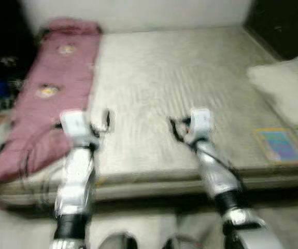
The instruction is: Clean up the room
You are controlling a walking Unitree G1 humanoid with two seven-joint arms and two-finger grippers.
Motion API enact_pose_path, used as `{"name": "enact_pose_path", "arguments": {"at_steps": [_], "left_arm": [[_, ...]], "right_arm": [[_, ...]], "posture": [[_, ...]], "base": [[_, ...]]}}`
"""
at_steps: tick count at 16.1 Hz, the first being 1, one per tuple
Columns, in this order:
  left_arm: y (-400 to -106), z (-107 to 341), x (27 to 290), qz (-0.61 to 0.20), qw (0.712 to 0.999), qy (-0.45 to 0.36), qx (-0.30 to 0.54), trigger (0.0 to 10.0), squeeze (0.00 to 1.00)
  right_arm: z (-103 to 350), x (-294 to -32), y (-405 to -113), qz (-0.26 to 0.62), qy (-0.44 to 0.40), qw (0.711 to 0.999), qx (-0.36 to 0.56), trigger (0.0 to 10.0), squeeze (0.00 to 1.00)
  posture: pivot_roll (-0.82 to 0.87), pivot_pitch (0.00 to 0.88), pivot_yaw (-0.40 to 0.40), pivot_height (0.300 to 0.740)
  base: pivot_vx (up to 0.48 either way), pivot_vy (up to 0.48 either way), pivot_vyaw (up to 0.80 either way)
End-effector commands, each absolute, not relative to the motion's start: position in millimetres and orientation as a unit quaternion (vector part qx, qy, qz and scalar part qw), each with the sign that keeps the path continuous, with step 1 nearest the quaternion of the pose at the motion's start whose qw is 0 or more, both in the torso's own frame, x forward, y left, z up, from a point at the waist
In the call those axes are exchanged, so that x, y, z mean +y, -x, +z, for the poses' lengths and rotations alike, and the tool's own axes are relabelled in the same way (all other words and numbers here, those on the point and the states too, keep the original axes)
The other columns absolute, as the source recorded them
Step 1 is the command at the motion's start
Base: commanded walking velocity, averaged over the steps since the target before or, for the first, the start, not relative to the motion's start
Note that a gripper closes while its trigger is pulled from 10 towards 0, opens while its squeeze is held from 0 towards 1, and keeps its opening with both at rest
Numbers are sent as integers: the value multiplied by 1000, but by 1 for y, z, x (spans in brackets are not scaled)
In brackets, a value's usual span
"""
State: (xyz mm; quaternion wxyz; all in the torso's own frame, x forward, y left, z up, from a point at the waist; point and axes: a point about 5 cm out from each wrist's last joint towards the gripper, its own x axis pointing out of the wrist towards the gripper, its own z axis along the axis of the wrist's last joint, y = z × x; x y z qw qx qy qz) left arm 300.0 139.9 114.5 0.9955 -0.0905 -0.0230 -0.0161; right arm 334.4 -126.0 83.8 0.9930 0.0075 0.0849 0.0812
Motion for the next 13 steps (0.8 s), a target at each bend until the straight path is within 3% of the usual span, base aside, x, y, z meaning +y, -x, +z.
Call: {"name": "enact_pose_path", "arguments": {"at_steps": [1,5,13], "left_arm": [[-301,121,141,-30,995,86,-37,10000,0],[-301,122,140,-38,995,88,-40,10000,0],[-301,122,140,-42,994,91,-40,10000,0]], "right_arm": [[89,-123,-337,84,-10,993,76,10000,0],[89,-123,-337,86,-9,993,77,10000,0],[91,-122,-338,87,-10,993,73,10000,0]], "posture": [[-94,41,12,740],[-98,48,10,740],[-97,48,9,740]], "base": [[0,0,0],[0,0,0],[349,0,0]]}}
